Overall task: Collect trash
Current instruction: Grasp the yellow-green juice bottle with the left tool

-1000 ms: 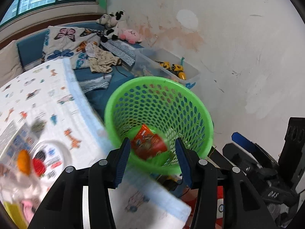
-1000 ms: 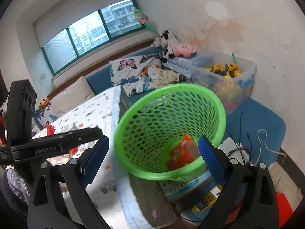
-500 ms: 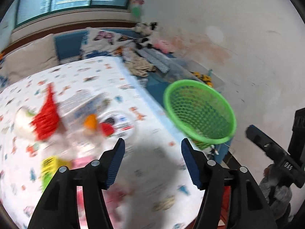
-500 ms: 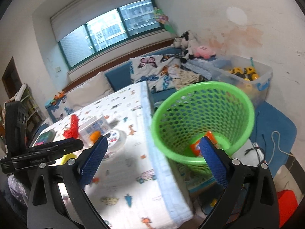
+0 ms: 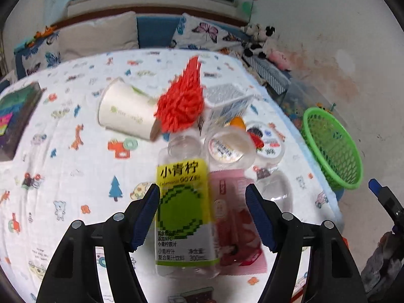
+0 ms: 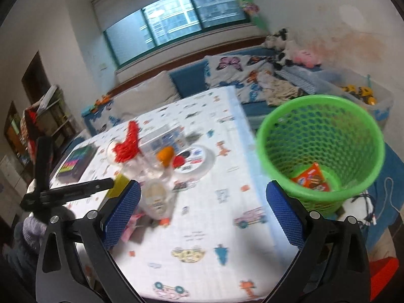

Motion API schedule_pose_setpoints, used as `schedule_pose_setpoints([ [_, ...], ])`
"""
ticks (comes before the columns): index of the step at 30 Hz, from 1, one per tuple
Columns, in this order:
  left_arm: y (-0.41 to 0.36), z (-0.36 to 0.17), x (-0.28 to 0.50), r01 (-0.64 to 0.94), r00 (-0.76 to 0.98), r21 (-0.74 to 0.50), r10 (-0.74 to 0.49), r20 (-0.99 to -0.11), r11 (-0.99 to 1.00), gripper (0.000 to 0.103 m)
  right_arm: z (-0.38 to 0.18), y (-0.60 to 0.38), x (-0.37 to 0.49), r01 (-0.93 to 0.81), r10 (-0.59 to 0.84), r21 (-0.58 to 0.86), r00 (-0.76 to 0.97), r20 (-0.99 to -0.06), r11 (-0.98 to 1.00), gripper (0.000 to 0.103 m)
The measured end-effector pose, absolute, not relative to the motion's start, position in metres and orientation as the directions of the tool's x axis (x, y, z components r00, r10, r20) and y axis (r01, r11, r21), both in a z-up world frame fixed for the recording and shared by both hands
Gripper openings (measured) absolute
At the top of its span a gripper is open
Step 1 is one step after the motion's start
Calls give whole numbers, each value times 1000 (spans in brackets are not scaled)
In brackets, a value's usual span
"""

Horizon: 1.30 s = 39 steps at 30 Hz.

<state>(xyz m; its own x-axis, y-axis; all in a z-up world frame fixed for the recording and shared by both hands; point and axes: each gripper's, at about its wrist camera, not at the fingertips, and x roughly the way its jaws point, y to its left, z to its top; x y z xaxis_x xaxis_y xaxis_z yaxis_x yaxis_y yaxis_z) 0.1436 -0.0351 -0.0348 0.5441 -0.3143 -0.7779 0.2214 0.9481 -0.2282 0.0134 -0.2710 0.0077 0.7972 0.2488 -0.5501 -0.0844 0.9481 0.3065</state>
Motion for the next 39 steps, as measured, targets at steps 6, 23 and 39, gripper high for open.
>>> schedule_pose_setpoints([
  [6, -34, -49, 151, 196, 516, -240, -308, -799, 951, 69, -2, -248, 21, -130, 293, 308, 765, -573, 943, 99],
  [23, -34, -73, 169, 171, 466, -276, -325, -823, 946, 53, -26, -224, 39, -178, 358, 334, 694, -625, 926, 98],
  [39, -21, -54, 150, 210, 501, -279, -348, -792, 937, 53, -51, -215, 66, -192, 460, 444, 613, -642, 875, 98],
])
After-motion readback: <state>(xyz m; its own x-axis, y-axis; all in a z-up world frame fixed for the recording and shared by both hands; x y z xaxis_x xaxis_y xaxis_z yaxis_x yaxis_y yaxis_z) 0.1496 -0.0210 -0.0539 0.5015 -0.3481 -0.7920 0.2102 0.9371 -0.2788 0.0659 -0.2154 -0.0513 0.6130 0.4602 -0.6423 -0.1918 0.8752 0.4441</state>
